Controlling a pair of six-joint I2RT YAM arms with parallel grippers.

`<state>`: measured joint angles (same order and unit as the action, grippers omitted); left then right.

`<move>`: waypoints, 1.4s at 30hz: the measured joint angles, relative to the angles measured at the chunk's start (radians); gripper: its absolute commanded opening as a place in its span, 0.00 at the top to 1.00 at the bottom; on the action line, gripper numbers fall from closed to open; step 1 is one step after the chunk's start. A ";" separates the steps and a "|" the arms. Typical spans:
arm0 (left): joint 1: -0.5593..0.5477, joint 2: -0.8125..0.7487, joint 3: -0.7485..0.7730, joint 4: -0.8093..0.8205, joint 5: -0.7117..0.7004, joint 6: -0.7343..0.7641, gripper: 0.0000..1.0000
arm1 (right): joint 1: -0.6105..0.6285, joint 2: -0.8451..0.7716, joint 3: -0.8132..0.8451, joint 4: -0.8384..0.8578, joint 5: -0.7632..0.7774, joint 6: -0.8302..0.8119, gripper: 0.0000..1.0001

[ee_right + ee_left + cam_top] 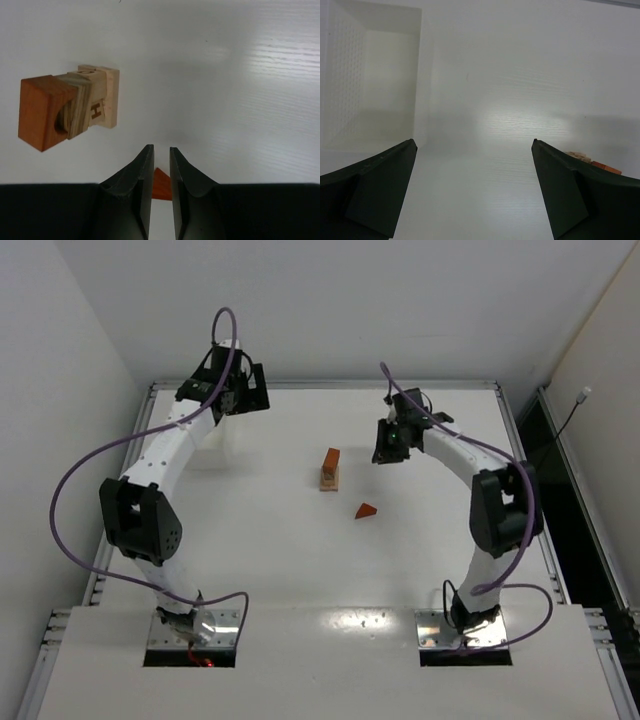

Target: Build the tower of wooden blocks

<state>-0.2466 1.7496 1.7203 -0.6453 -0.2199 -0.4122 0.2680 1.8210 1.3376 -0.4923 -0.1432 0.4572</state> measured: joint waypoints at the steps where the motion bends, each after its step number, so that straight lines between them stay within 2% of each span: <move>1: 0.012 -0.005 -0.009 0.000 0.013 0.007 0.00 | 0.008 0.024 0.015 0.001 0.000 0.008 0.84; 8: 0.082 -0.048 -0.038 0.000 0.090 0.019 0.00 | 0.044 0.161 0.063 0.013 -0.020 0.067 0.84; 17: 0.120 -0.057 -0.043 0.003 0.159 0.018 0.00 | 0.076 0.250 0.144 0.029 -0.074 0.124 0.83; 26: 0.166 -0.054 -0.044 0.001 0.217 0.008 0.00 | 0.084 0.308 0.193 0.069 -0.118 0.180 0.71; 42: 0.180 0.005 -0.035 -0.003 0.290 -0.008 0.00 | 0.095 0.332 0.200 0.079 -0.133 0.216 0.68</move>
<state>-0.0662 1.7542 1.6855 -0.6487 0.0704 -0.4198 0.3634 2.1529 1.5379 -0.4137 -0.2764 0.6735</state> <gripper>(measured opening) 0.996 0.318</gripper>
